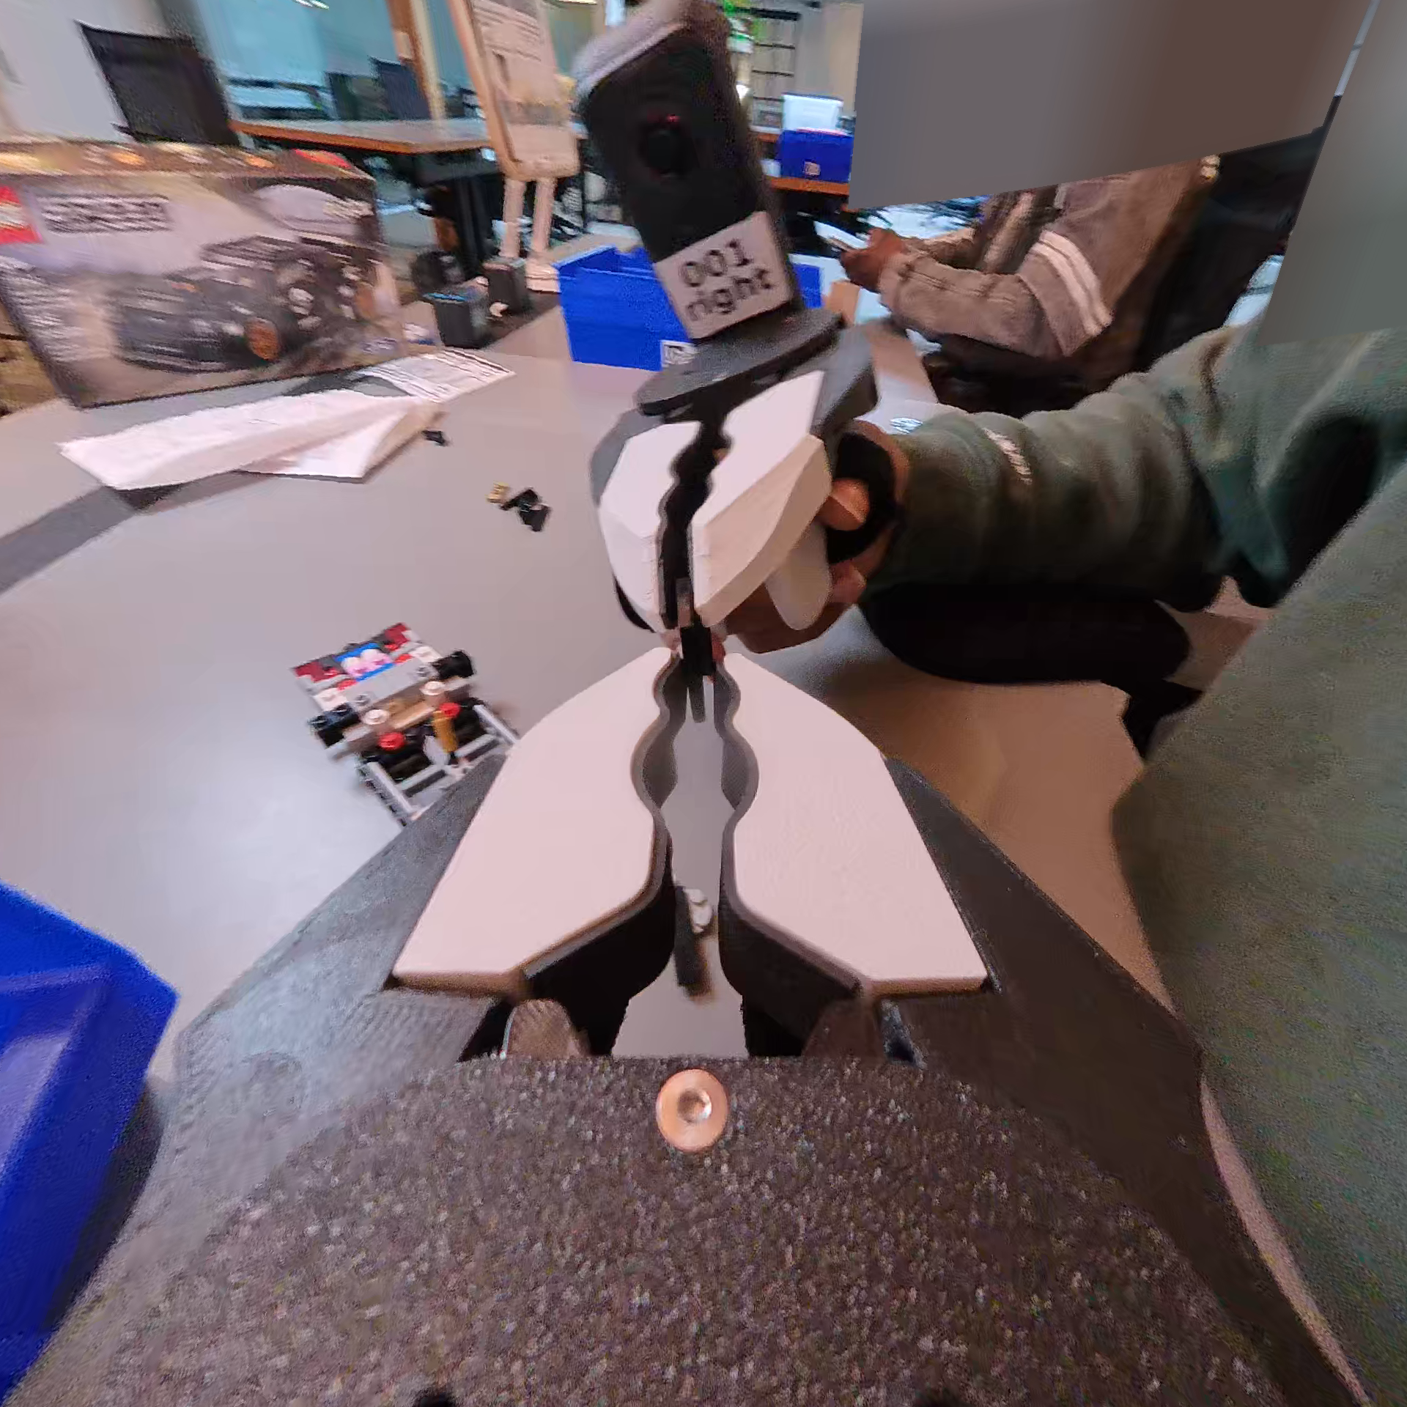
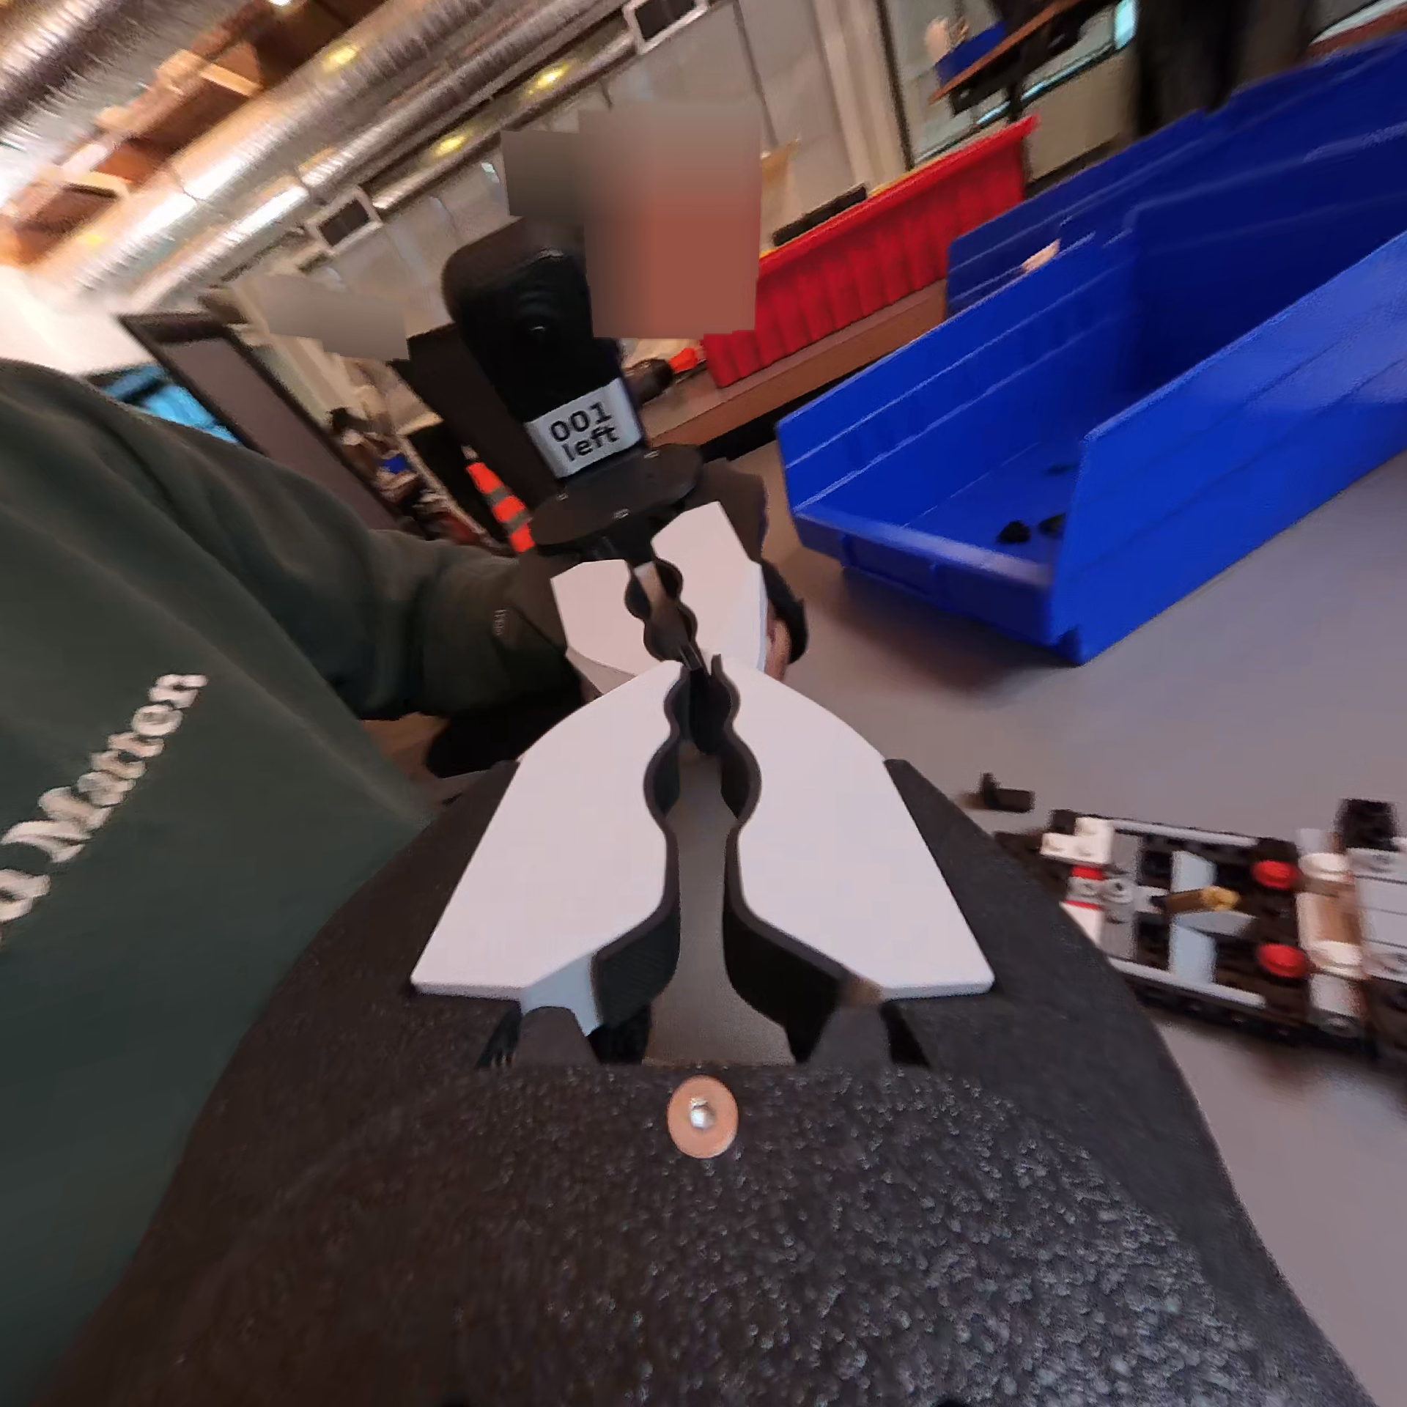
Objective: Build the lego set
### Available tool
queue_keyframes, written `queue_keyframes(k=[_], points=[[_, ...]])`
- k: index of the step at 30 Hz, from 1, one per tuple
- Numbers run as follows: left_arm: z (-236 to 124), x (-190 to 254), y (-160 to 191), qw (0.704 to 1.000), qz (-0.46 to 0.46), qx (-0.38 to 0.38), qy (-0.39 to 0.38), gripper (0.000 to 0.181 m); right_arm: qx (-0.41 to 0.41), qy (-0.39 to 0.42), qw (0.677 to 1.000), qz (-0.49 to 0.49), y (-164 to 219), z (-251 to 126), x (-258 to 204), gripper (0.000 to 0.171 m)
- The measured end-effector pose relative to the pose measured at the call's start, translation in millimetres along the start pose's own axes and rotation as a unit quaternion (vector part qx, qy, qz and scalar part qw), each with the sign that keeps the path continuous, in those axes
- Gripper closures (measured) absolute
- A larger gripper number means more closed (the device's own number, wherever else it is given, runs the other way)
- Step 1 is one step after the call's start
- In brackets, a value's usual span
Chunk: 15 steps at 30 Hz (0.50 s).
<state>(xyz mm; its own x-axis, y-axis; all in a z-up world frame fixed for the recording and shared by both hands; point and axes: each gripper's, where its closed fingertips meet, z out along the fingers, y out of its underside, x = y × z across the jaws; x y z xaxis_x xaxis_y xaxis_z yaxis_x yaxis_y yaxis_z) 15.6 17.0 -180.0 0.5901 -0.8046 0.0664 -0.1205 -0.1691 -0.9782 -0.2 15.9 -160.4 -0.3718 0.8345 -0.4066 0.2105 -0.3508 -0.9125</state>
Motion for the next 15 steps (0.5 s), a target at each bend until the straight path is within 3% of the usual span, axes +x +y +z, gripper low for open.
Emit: queue_keyframes(k=[5, 8, 15], points=[[-2.5, -24.6, -3.9, 0.994, 0.032, 0.003, -0.102, 0.175, 0.000, 0.128, 0.986, -0.102, -10.2, -5.5, 15.5, 0.161], [-4.3, -32.7, -6.6, 0.985, 0.078, -0.003, -0.154, 0.175, -0.012, 0.157, 0.984, -0.089, -7.5, -0.7, 17.1, 0.154], [-5.2, -35.6, -10.2, 0.941, 0.234, -0.030, -0.242, 0.175, -0.005, 0.200, 0.979, -0.043, -7.9, 1.5, 24.1, 0.158]])
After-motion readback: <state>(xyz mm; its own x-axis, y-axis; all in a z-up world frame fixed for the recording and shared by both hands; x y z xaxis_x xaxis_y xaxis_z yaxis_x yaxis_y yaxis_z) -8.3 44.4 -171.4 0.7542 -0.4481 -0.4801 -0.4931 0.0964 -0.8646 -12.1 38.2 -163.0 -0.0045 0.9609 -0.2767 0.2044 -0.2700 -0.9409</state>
